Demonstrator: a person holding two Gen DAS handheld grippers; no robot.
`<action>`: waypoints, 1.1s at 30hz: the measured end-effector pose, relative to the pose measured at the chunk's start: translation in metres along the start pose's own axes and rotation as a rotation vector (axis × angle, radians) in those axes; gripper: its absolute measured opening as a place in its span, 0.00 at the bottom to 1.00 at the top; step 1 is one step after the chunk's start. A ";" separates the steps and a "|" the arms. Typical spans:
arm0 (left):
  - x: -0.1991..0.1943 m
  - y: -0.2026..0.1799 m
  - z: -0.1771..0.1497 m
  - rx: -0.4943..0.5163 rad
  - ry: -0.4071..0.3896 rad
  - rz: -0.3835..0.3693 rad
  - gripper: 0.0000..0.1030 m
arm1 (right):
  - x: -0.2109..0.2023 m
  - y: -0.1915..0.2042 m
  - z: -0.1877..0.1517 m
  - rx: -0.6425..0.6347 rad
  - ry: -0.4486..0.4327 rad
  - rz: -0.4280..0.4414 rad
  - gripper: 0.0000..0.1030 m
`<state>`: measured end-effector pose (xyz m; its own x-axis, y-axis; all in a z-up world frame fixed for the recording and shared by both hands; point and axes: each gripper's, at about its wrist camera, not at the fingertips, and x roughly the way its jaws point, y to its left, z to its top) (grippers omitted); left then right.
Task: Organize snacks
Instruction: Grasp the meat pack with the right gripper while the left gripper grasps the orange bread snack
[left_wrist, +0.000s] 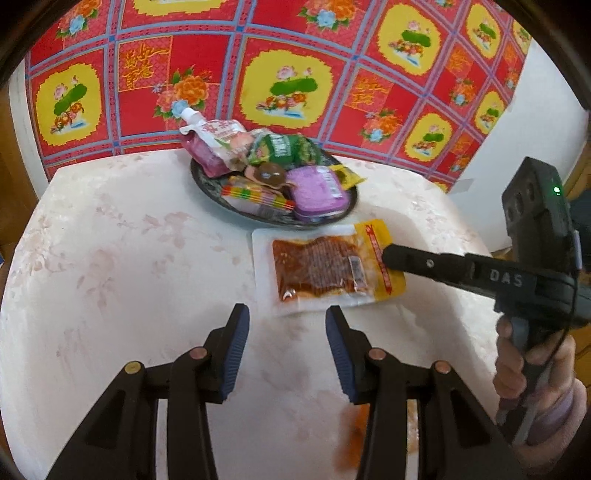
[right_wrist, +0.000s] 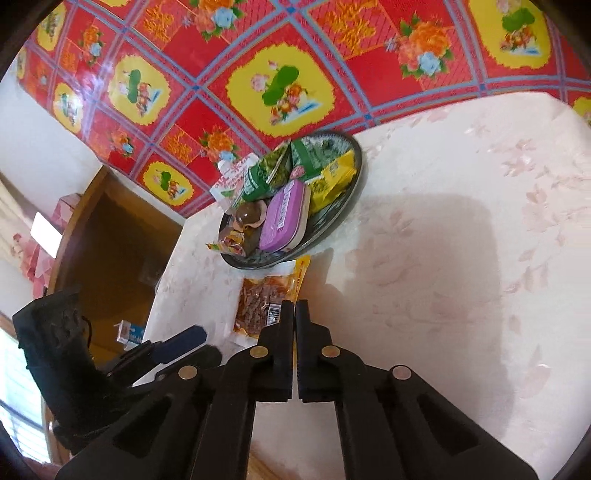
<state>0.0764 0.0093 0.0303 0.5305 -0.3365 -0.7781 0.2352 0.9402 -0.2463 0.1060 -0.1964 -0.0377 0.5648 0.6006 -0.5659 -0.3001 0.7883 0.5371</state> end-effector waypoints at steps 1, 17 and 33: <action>-0.002 -0.002 -0.002 -0.001 0.004 -0.011 0.43 | -0.003 0.000 -0.001 -0.006 -0.005 -0.005 0.02; -0.030 -0.058 -0.040 0.188 0.082 -0.113 0.64 | -0.048 -0.012 -0.024 -0.021 -0.065 -0.052 0.02; -0.003 -0.077 -0.049 0.512 0.203 -0.152 0.76 | -0.061 -0.022 -0.030 0.004 -0.081 -0.058 0.02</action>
<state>0.0172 -0.0594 0.0232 0.3049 -0.4017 -0.8636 0.6878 0.7200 -0.0920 0.0553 -0.2466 -0.0336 0.6414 0.5414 -0.5436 -0.2621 0.8206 0.5079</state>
